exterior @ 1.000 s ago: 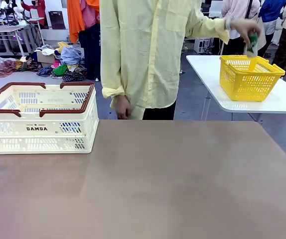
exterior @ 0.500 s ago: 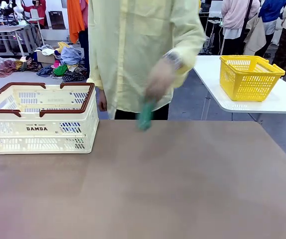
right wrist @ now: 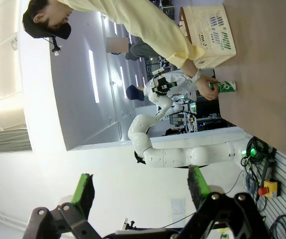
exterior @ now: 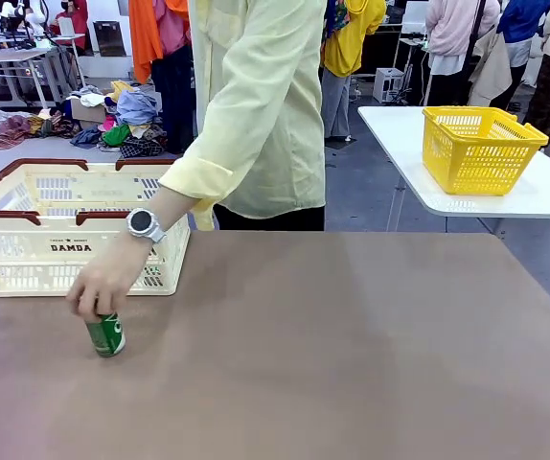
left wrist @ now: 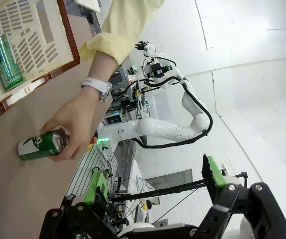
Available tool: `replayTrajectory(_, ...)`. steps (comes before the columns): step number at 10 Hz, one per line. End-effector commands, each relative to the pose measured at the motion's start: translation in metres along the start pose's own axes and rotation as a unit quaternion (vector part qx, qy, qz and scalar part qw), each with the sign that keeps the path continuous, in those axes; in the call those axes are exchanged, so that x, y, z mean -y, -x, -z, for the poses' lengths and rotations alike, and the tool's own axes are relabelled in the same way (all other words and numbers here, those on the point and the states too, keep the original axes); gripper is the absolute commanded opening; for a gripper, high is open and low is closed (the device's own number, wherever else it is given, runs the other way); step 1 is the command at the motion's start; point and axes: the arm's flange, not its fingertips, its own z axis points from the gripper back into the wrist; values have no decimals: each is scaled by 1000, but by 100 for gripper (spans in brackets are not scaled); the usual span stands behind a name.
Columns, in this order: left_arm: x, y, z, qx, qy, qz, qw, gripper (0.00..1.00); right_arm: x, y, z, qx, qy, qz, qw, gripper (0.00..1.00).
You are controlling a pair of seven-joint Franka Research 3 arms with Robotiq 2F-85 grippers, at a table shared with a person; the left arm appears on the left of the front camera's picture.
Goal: Place the drinks into the Shopping basket.
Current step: Pick up one drink and place it into the Shopping basket.
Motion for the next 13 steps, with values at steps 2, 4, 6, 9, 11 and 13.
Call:
replayTrajectory(2, 1, 4, -2, -4, -5, -3, 1000, 100, -5, 0, 0, 0, -4, 3, 1000, 100)
replayTrajectory(4, 1, 4, -2, -4, -5, -3, 1000, 100, -5, 0, 0, 0, -4, 3, 1000, 100)
replayTrajectory(6, 1, 4, -2, -4, -5, -3, 1000, 100, -5, 0, 0, 0, -4, 3, 1000, 100)
replayTrajectory(9, 1, 4, -2, -4, -5, -3, 1000, 100, -5, 0, 0, 0, -4, 3, 1000, 100)
replayTrajectory(11, 25, -2, 7, 38, -24, -36, 998, 100, -5, 0, 0, 0, -4, 3, 1000, 100)
replayTrajectory(13, 103, 32, 55, 4, -76, -71, 995, 100, -5, 0, 0, 0, -4, 3, 1000, 100)
